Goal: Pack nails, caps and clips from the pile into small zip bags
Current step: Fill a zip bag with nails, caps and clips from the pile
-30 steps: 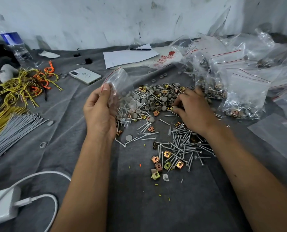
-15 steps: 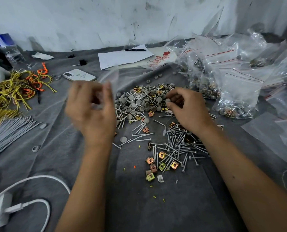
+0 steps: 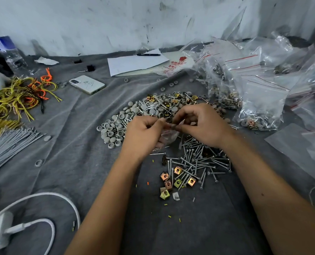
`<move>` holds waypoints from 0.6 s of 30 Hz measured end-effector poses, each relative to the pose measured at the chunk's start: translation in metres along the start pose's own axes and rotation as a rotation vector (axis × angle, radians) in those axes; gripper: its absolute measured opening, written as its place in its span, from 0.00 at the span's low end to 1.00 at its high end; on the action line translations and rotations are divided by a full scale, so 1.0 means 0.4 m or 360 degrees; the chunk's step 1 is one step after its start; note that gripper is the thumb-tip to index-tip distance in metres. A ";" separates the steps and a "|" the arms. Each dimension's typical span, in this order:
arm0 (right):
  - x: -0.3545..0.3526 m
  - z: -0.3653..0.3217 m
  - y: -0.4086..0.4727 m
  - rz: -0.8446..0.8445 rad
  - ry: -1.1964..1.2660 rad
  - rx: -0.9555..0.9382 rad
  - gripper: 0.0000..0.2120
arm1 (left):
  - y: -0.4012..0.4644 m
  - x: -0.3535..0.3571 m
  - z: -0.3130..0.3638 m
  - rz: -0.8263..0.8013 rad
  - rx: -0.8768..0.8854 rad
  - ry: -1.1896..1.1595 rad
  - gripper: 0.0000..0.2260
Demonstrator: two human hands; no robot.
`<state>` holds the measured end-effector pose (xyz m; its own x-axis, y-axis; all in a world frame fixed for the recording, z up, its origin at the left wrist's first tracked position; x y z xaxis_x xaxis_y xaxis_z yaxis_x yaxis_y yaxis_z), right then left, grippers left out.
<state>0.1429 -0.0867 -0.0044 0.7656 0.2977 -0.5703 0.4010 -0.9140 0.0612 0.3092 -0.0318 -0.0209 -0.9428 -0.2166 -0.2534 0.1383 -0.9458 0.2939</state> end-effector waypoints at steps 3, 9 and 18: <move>0.009 0.007 -0.001 -0.0104 0.0040 0.0069 0.09 | -0.003 0.003 0.001 -0.0030 -0.0048 -0.0048 0.14; -0.002 -0.005 -0.010 -0.0079 0.0086 0.0045 0.10 | -0.003 -0.007 0.022 0.0046 0.0172 0.0365 0.13; 0.008 -0.031 -0.020 -0.0224 0.0070 -0.0048 0.11 | -0.008 -0.035 0.010 0.0275 -0.0044 0.0175 0.10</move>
<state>0.1485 -0.0749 0.0035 0.7216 0.4348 -0.5387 0.5205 -0.8538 0.0082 0.3208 -0.0249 -0.0146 -0.8656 -0.4000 -0.3012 0.3049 -0.8982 0.3168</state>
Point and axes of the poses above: each hand's wrist, its own y-axis towards the middle knuckle, its own x-axis out of the palm, z = x × y, the point moved 6 cm from there along y, towards the middle knuckle, and after that the axes turned 14 degrees about x, right-handed, at the moved point
